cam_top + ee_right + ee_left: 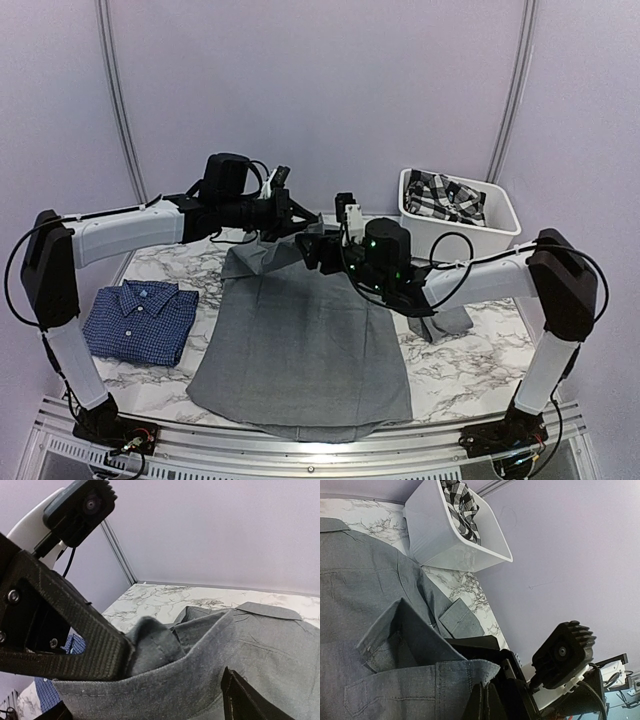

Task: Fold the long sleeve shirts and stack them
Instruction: Pass from the left arm to the right, then pick up the shirt from the center of the board.

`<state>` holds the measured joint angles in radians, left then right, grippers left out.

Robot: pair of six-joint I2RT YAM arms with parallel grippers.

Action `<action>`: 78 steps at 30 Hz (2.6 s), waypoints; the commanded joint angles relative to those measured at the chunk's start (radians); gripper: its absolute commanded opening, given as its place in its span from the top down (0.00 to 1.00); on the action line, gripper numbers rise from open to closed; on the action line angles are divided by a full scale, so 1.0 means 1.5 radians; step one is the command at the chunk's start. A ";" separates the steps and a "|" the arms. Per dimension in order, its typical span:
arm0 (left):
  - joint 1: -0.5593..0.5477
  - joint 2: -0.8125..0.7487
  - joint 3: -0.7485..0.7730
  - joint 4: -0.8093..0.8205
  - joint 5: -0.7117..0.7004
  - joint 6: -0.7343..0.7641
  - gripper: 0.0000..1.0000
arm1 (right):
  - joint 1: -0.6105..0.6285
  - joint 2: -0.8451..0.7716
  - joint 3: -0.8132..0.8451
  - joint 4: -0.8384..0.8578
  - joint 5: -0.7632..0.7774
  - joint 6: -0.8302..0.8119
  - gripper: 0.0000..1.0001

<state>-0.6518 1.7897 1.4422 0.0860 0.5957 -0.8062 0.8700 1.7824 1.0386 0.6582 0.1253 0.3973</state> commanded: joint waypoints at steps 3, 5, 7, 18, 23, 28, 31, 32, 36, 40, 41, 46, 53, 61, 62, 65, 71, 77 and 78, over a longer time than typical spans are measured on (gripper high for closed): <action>0.002 -0.006 -0.015 0.045 0.018 -0.011 1.00 | -0.005 0.019 0.037 0.002 0.030 0.006 0.43; 0.002 -0.010 -0.019 0.042 0.012 -0.006 0.99 | -0.006 0.020 0.037 0.001 0.027 0.003 0.61; 0.002 -0.011 -0.022 0.035 0.006 0.000 0.94 | -0.007 0.021 0.042 -0.007 0.024 -0.001 0.81; 0.040 -0.111 -0.100 -0.023 -0.072 0.055 0.44 | -0.012 0.008 0.064 -0.074 0.053 -0.037 1.00; 0.050 -0.218 -0.194 -0.126 -0.120 0.103 0.39 | -0.020 -0.003 0.101 -0.120 0.069 -0.088 1.00; 0.047 -0.332 -0.342 -0.227 -0.159 0.125 0.41 | -0.028 0.005 0.158 -0.164 0.082 -0.137 1.00; 0.040 -0.418 -0.442 -0.276 -0.180 0.108 0.43 | -0.032 0.012 0.192 -0.181 0.083 -0.160 1.00; 0.035 -0.448 -0.473 -0.290 -0.186 0.093 0.45 | -0.032 0.015 0.204 -0.188 0.083 -0.171 1.00; -0.018 -0.565 -0.573 -0.348 -0.232 0.014 0.54 | -0.032 0.023 0.238 -0.212 0.078 -0.197 1.00; -0.082 -0.660 -0.638 -0.422 -0.303 -0.079 0.61 | -0.032 0.030 0.265 -0.229 0.066 -0.208 1.00; -0.097 -0.679 -0.648 -0.442 -0.318 -0.099 0.62 | -0.032 0.032 0.270 -0.230 0.063 -0.209 1.00; -0.163 -0.704 -0.691 -0.458 -0.358 -0.175 0.69 | -0.032 0.037 0.285 -0.232 0.059 -0.216 1.00; -0.213 -0.638 -0.682 -0.471 -0.419 -0.195 0.74 | -0.032 0.034 0.303 -0.244 0.060 -0.226 1.00; -0.227 -0.658 -0.664 -0.536 -0.490 -0.245 0.74 | -0.032 0.030 0.299 -0.245 0.053 -0.220 1.00; -0.227 -0.664 -0.666 -0.539 -0.489 -0.249 0.74 | -0.032 0.029 0.298 -0.244 0.052 -0.219 1.00; -0.229 -0.664 -0.673 -0.541 -0.476 -0.256 0.73 | -0.032 0.027 0.295 -0.240 0.051 -0.219 1.00; -0.236 -0.646 -0.658 -0.538 -0.472 -0.250 0.65 | -0.032 0.029 0.293 -0.239 0.051 -0.219 1.00; -0.244 -0.631 -0.658 -0.523 -0.460 -0.249 0.64 | -0.032 0.028 0.292 -0.236 0.051 -0.219 1.00; -0.244 -0.628 -0.658 -0.520 -0.456 -0.249 0.64 | -0.032 0.028 0.292 -0.237 0.052 -0.220 1.00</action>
<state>-1.0077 0.8349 0.4309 -0.6849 -0.0948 -1.1824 0.8295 1.8336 1.4487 0.2897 0.2085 0.0738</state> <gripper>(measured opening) 0.359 0.004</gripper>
